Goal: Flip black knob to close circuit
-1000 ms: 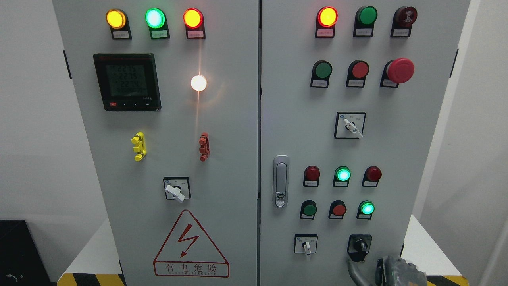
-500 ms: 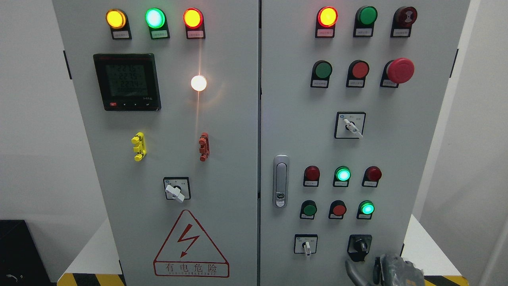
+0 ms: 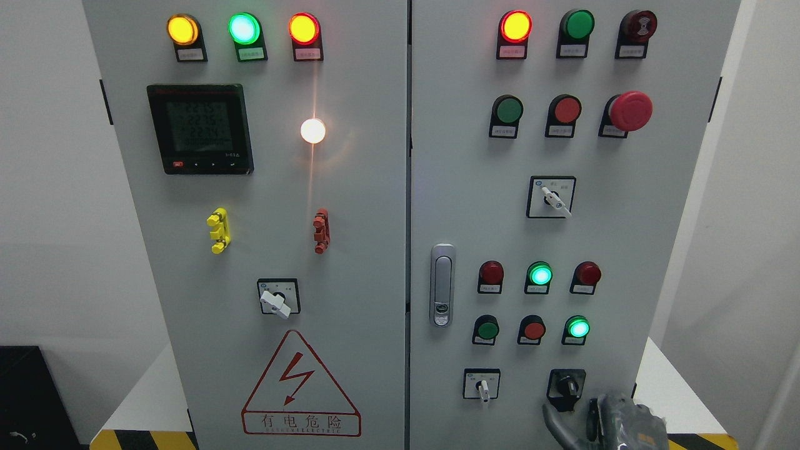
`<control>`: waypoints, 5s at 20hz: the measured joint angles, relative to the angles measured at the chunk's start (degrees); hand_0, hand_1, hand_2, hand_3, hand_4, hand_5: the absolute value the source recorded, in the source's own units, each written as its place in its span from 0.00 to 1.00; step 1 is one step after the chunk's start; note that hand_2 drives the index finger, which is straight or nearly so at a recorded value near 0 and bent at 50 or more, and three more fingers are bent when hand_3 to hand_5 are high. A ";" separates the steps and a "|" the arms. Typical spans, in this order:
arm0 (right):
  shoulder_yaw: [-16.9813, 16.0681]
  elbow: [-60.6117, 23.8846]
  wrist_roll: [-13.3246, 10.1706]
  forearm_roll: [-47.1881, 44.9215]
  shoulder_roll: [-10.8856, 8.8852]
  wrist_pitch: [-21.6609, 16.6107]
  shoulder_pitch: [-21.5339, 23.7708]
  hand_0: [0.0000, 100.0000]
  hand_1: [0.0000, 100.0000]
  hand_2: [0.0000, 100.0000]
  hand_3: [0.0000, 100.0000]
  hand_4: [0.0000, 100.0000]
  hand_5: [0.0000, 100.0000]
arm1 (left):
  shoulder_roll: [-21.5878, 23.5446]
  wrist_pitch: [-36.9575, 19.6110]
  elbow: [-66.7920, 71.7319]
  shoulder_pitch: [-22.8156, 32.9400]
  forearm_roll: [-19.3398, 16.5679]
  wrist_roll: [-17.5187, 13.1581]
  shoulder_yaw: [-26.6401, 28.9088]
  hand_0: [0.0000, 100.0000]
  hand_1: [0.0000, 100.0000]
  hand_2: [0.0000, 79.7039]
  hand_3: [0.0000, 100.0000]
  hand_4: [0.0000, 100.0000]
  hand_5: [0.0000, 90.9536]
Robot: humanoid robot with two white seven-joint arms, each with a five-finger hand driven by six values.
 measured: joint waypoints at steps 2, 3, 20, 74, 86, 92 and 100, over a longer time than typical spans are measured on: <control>0.04 0.01 0.27 -0.04 -0.02 0.39 -0.14 0.00 0.00 0.90 1.00 1.00 1.00 | 0.00 0.00 0.00 0.00 0.00 0.00 0.00 0.12 0.56 0.00 0.00 0.00 0.00; 0.06 0.01 0.43 -0.07 -0.02 0.54 -0.21 0.00 0.00 0.90 1.00 1.00 1.00 | 0.00 0.00 0.01 0.00 0.00 0.00 0.00 0.12 0.56 0.00 0.00 0.00 0.00; 0.16 -0.08 0.87 -0.49 -0.10 1.42 -0.43 0.00 0.00 0.90 1.00 1.00 1.00 | 0.00 0.00 0.01 0.00 0.00 0.00 0.01 0.12 0.56 0.00 0.00 0.00 0.00; -1.86 -0.07 0.84 -2.29 -3.90 1.45 -0.31 0.00 0.00 0.88 1.00 1.00 1.00 | 0.00 0.00 0.04 0.00 0.00 0.04 0.00 0.12 0.56 0.00 0.00 0.00 0.00; -2.18 -0.36 0.37 -3.37 -3.96 1.46 -0.35 0.00 0.00 0.88 1.00 1.00 1.00 | 0.00 0.00 0.02 0.00 0.00 0.03 -0.01 0.12 0.56 0.00 0.00 0.00 0.00; -2.21 -0.64 0.37 -3.72 -3.97 1.48 -0.34 0.00 0.00 0.88 1.00 1.00 1.00 | 0.00 0.00 0.02 0.00 0.00 0.03 -0.02 0.12 0.56 0.00 0.00 0.00 0.00; -1.24 -1.26 0.06 -3.96 -3.95 1.56 -0.35 0.00 0.00 0.88 1.00 1.00 1.00 | 0.00 0.00 0.03 0.00 0.00 0.03 -0.01 0.12 0.56 0.00 0.00 0.00 0.00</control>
